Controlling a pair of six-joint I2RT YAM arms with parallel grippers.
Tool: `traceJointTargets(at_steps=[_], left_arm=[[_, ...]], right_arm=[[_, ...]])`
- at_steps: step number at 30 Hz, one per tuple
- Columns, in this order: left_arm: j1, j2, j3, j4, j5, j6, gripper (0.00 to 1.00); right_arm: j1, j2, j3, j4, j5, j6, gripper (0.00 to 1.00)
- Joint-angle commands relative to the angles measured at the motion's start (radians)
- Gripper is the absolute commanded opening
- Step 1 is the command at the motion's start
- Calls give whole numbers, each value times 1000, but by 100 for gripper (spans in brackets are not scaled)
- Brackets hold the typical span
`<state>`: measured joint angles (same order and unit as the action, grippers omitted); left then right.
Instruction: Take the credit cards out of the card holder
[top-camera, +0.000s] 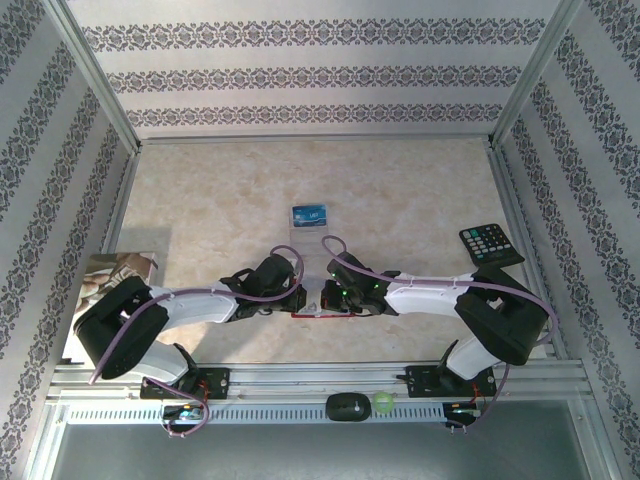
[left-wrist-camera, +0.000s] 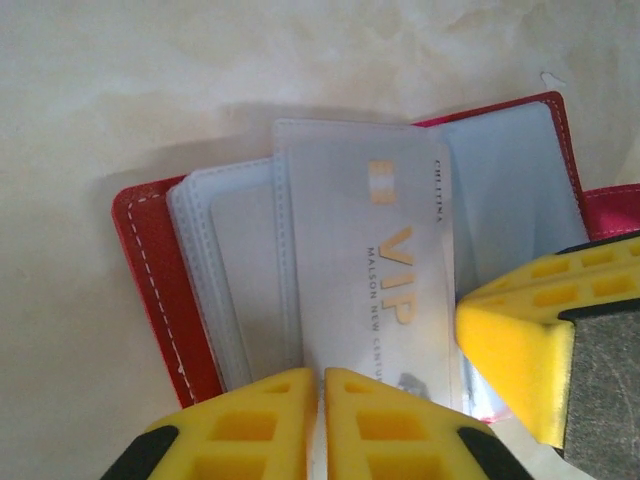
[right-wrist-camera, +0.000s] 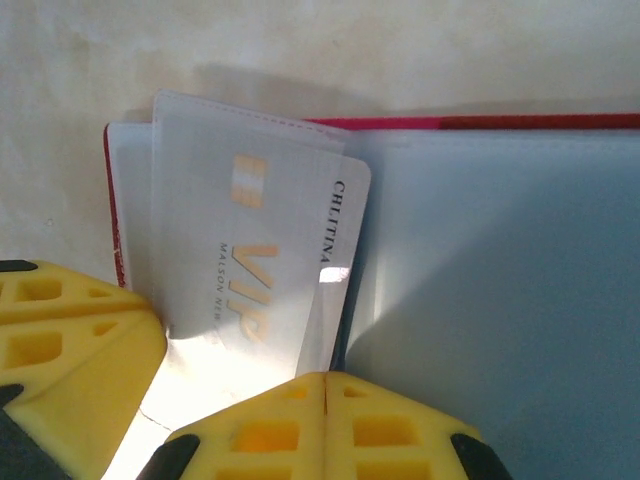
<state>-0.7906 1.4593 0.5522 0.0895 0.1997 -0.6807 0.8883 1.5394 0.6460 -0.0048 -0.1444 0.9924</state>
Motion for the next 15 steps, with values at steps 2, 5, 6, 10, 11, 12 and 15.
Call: traceJointTargets(at_steps=[2,5,6,10,11,12,15], left_arm=[[-4,50,-35,-13,-15,-7,12],[-4,39,-41,-17,-7,-7,10],[-4,35,-41,-22,-8,-8,9],[-4,8,-40,-41,-3,-9,9],[-4,-7,-42,-40,-1,-13,10],[-4,-21,-42,-44,-3,-17,10],[-3,-54,-45,-52,-12,-26,12]], right_arm=[[14,-22,-10,-92,74,7,0],[13,-45,3,-143,111,-12,0],[12,-56,8,-154,119,-17,0],[8,-111,9,-130,126,-58,8],[9,-131,-3,-94,115,-64,9],[6,-145,-14,-59,95,-69,10],[-24,-136,-35,44,-16,-54,15]])
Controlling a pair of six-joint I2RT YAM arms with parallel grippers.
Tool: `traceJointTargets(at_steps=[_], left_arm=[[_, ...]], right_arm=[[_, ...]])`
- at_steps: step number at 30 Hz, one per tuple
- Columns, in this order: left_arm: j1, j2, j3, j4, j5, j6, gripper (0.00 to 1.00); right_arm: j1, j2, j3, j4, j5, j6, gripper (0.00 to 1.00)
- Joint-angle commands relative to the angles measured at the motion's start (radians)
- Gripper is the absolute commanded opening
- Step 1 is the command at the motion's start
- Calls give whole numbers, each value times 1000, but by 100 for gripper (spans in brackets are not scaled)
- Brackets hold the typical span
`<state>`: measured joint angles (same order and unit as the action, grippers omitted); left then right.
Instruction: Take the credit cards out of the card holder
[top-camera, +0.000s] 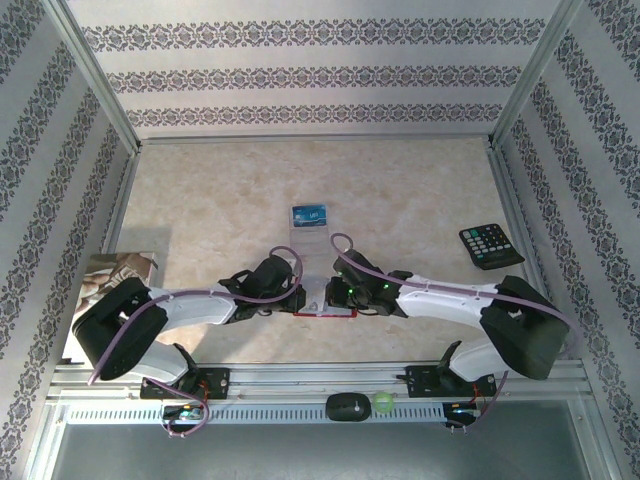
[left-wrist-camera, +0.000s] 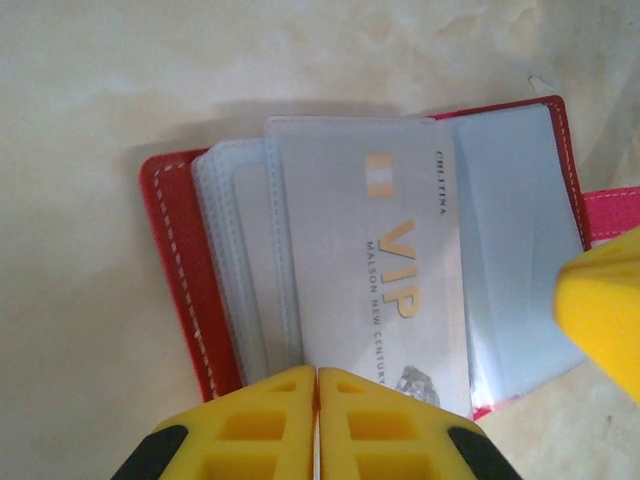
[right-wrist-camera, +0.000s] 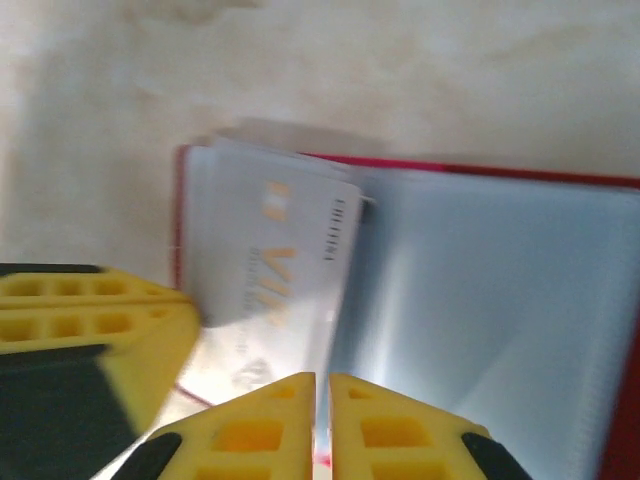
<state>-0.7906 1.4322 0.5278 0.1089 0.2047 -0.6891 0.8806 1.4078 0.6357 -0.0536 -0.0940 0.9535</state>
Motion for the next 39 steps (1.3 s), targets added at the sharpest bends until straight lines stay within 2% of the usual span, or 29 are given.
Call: traceJointTargets(at_steps=[1,8,16,30,33,36,39], left_arm=[[-4,-30,-19,-71,-18,-17,12],[-4,-2,-24,-48,-21,-25,13],[-2,5,-40,-43,-11,-28,12],[1,49,-34,-18,21,-19,9],[1,50,-32,-18,24,-17,9],[-1,43,-34,-24,16,-21,8],[7,28,-47,-25,11,-30,6]], right_arm=[[-25,7,-32,119,-86,4,16],[-60,94,-75,254,-141,99,17],[-84,142,-82,293,-151,128,17],[-69,236,-61,367,-192,161,20],[-59,246,-57,335,-170,159,15],[-53,252,-66,301,-138,166,5],[-53,219,-82,258,-93,161,2]])
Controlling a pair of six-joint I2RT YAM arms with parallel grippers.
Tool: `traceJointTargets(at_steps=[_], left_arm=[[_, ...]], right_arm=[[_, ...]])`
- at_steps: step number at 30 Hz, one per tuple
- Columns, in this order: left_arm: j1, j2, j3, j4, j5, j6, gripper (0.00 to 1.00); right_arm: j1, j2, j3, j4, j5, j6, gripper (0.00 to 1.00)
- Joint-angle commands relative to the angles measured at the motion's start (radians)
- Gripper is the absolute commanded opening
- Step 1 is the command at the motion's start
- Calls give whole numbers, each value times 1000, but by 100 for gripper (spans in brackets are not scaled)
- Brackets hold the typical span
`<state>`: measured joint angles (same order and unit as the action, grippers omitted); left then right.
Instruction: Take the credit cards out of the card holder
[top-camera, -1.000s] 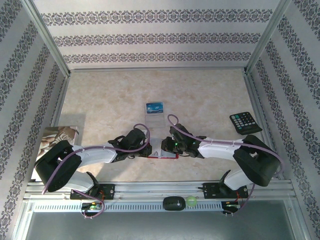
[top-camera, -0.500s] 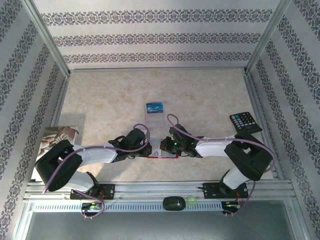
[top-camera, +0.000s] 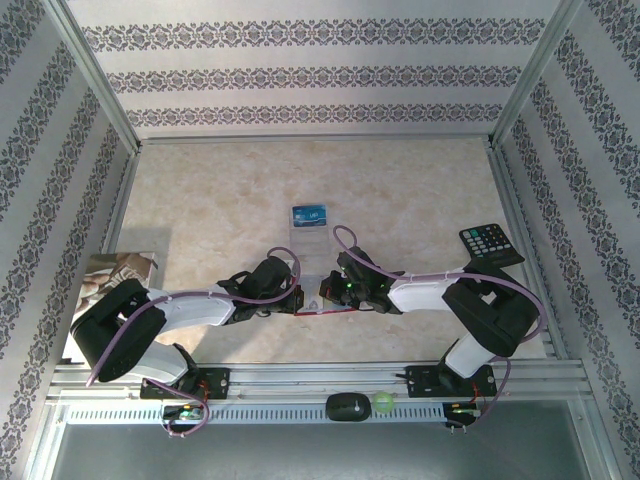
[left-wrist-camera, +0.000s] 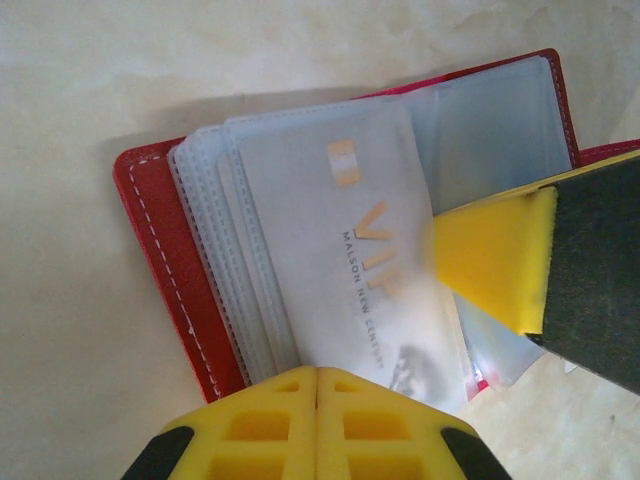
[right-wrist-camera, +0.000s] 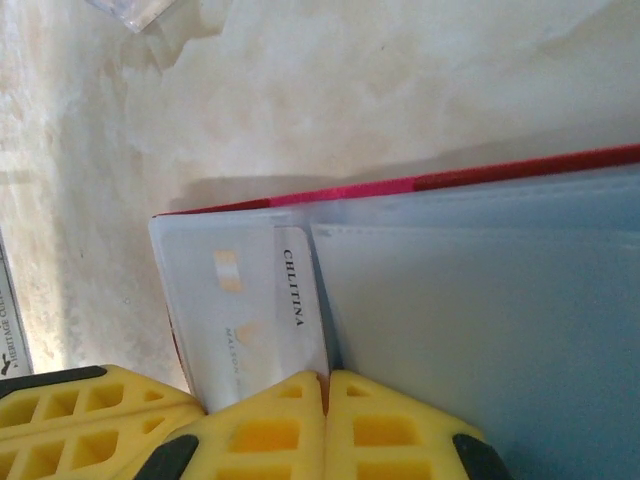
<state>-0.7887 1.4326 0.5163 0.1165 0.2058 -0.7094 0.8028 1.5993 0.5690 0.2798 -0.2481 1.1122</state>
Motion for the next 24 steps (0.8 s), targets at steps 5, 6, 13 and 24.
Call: traceJointTargets(at_steps=[5,6,13,24], left_arm=[[13,21,-50,-27,22,-18,3],[14,19,-51,-27,21,-18,2],[18,5,-65,-22,22,-24,0],[23,-80,-57,-55,17,-12,11]], right_arm=[[20,-47,-21,-193,125,-31,0],[18,-61,-23,-208,134,-36,0],[-9,-156,-47,-293,159,-68,0],[-18,-307,-1,-454,180,-211,0]])
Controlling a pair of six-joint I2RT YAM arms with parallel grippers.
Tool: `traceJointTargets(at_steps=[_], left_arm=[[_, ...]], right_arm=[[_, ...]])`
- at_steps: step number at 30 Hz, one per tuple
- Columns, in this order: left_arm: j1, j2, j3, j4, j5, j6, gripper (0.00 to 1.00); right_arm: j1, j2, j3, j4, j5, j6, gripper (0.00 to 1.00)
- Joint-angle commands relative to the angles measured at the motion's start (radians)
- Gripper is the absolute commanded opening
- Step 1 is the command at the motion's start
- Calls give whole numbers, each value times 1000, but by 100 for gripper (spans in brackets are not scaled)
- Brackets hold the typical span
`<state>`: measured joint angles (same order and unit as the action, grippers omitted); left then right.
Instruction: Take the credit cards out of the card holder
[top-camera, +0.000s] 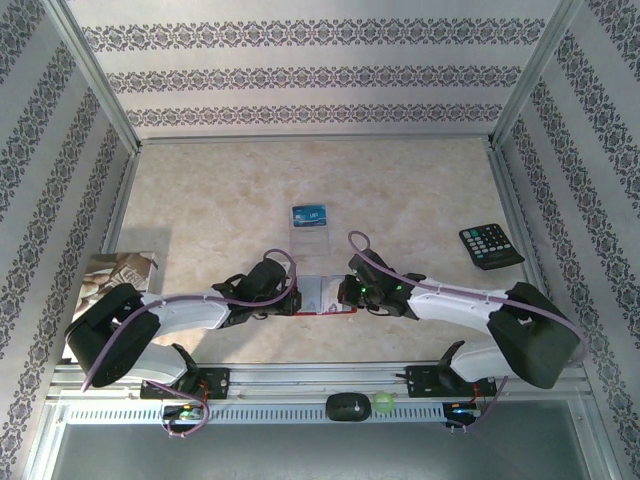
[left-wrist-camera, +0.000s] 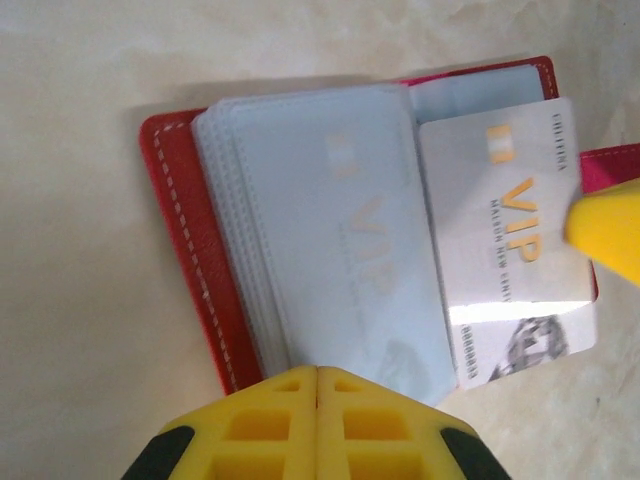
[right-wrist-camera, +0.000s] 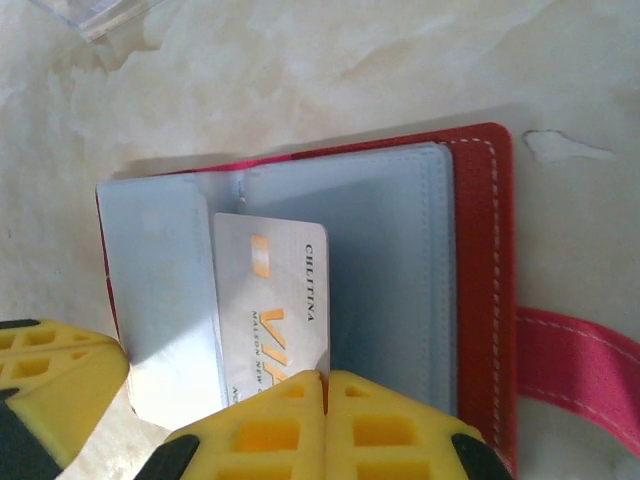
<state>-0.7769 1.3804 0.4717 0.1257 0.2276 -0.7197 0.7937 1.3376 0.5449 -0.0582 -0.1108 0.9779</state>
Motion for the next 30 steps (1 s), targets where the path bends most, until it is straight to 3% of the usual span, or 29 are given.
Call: traceJointTargets(at_steps=[1,9,17,22,30], left_arm=[[11,-31,-9,-67,-5,0,13],[14,-82,28,-86,-3,21,39],[64,-173,19,-152,-15,35,47],[121,-307,0,-256,-35,70,58],[207,-449,-1,-391,6,88,68]], right_arm=[[-8,-60,35,-144,48,-94,0],[20,-71,200,-360,104,-208,0],[93,57,355,-431,150,-312,0],[72,60,479,-463,132,-557,0],[-82,83,627,-457,51,-950,0]])
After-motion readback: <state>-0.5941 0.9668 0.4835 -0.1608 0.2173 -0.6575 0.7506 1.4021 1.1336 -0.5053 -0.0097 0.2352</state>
